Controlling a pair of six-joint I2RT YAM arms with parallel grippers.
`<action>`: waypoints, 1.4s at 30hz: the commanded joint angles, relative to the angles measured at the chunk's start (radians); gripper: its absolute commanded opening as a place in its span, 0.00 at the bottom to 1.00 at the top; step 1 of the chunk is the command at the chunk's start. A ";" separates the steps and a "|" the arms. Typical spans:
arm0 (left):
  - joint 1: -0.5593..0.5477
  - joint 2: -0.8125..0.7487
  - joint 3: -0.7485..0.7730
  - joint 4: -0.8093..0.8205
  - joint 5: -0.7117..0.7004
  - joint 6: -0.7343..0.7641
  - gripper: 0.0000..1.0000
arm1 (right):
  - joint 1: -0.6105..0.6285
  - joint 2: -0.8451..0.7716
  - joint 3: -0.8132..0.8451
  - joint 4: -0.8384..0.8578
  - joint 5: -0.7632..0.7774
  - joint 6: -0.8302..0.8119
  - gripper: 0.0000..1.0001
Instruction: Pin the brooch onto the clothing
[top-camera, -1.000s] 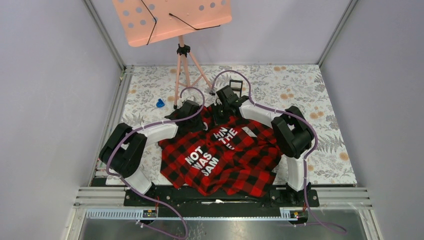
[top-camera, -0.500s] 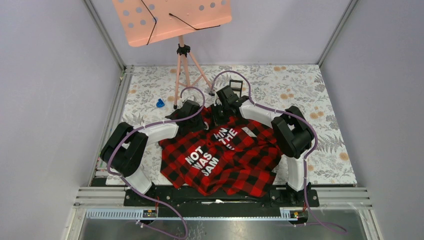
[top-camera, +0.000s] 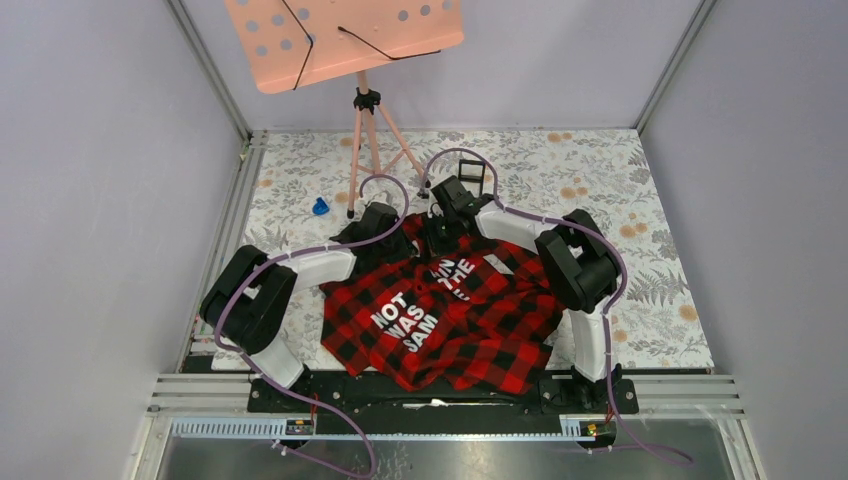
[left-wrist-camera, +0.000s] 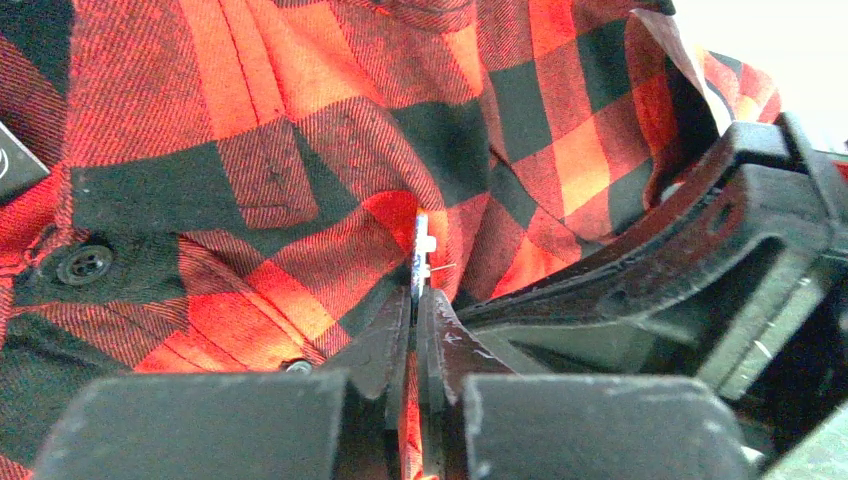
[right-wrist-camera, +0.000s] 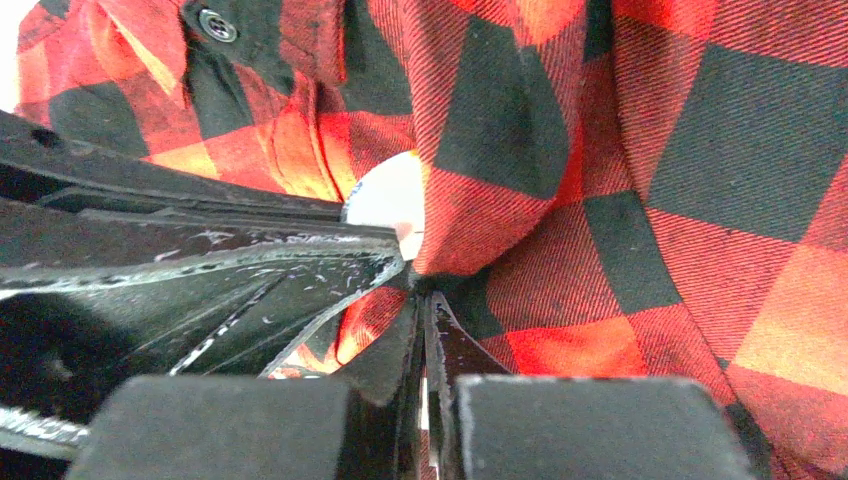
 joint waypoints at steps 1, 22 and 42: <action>-0.004 -0.056 -0.016 0.120 0.020 -0.018 0.00 | -0.004 0.017 0.035 -0.019 -0.043 0.000 0.00; -0.009 -0.012 0.015 -0.011 -0.011 0.001 0.00 | -0.017 -0.125 -0.027 0.047 0.053 0.052 0.00; -0.013 -0.040 0.007 0.071 0.012 0.008 0.00 | -0.015 -0.009 -0.005 -0.012 -0.004 0.031 0.00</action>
